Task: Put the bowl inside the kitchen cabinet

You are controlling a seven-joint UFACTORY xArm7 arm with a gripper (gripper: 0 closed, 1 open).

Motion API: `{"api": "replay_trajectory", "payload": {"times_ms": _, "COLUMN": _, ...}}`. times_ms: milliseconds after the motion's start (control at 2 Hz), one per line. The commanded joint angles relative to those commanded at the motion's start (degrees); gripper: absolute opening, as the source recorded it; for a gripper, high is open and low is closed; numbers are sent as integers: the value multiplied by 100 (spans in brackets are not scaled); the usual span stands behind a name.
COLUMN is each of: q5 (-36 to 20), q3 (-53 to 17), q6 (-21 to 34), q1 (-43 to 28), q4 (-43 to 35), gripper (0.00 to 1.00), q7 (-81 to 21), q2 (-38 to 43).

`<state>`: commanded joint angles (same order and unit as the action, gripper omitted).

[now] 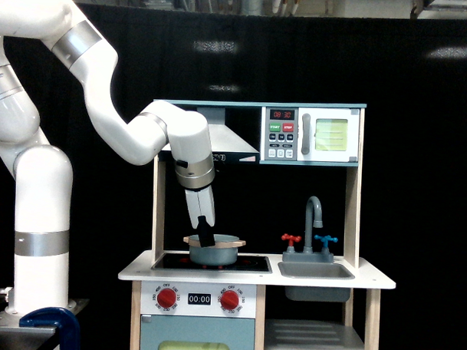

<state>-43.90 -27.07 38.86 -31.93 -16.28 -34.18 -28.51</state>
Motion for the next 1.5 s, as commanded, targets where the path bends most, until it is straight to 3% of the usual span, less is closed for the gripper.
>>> {"api": "replay_trajectory", "payload": {"times_ms": 1000, "q5": -1368, "q3": 133, "q6": -683, "q1": -969, "q4": -163, "gripper": 100, "q7": -507, "q2": 717}}
{"api": "replay_trajectory", "payload": {"times_ms": 1500, "q5": -1525, "q3": -19, "q6": -637, "q1": -965, "q4": -210, "gripper": 0, "q7": -835, "q2": 910}}
